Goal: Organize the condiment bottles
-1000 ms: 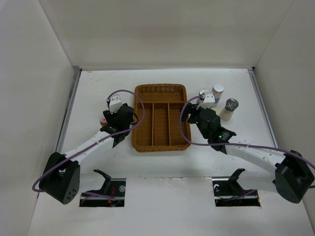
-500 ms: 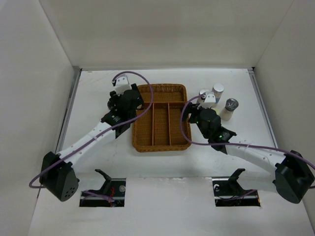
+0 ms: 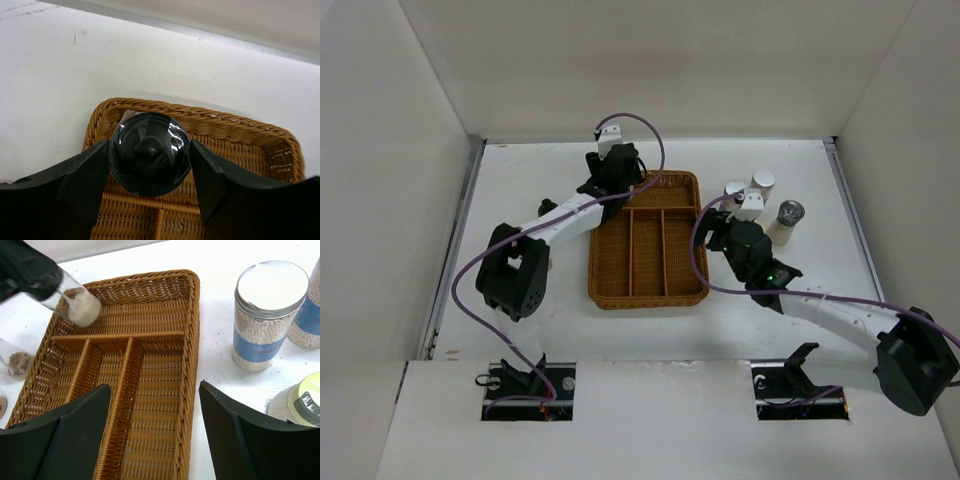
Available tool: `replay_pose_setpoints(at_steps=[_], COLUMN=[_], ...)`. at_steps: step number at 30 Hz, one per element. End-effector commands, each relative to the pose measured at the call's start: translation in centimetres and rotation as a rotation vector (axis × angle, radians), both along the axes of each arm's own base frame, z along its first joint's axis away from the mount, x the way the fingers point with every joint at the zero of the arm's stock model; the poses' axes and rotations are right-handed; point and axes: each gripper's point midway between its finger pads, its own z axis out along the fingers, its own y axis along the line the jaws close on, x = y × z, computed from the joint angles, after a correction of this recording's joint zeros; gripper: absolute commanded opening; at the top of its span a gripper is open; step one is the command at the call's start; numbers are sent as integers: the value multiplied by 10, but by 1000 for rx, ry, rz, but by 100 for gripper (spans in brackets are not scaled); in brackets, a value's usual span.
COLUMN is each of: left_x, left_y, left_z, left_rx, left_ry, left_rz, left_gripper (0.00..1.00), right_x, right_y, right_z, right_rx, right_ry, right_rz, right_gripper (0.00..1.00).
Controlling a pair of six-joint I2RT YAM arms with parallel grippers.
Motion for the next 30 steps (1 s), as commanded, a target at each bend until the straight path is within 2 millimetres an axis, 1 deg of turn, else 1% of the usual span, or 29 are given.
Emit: replay_pose_setpoints(at_steps=[1,3,5,7,8,10,11,13,15,17,20,22,23,25,27,30], left_x=[23,24,24,22,22,19,17,13,9,3,-17,-36,-46,-65,-87,-111], left_y=[-1,2,4,6,4,1,-1,-5,-8,-11,-8,2,9,21,42,85], left_z=[41,25,12,1,-3,-7,-6,4,22,46,86,105,110,111,99,69], left_rx=[-43,-26,-13,-2,0,3,1,-11,-26,-38,-61,-92,-106,-115,-100,-68], left_ry=[-115,-86,-64,-45,-38,-28,-31,-52,-86,-128,-198,-241,-251,-250,-221,-154], left_rz=[2,8,10,10,6,-8,-16,-33,-50,-65,-72,-55,-43,-26,16,125], left_gripper=[32,33,37,44,49,60,65,73,76,78,79,79,79,78,76,73], right_x=[3,3,3,3,3,3,3,3,3,3,4,3,3,3,3,3], right_y=[1,-1,-1,-2,-2,-3,-3,-3,-2,-3,-2,-1,-1,-2,-1,-1], right_z=[25,26,26,27,27,27,27,26,27,27,25,27,27,26,26,29], right_rx=[72,75,75,77,78,80,81,79,80,81,76,74,73,76,76,77], right_ry=[-69,-71,-71,-74,-75,-75,-74,-72,-75,-74,-70,-74,-75,-73,-71,-78], right_rz=[-3,-8,-8,-8,-8,-12,-13,-11,-9,-13,-11,-6,-5,-9,-6,-6], right_gripper=[78,78,78,78,78,78,78,78,78,79,79,79,79,79,79,79])
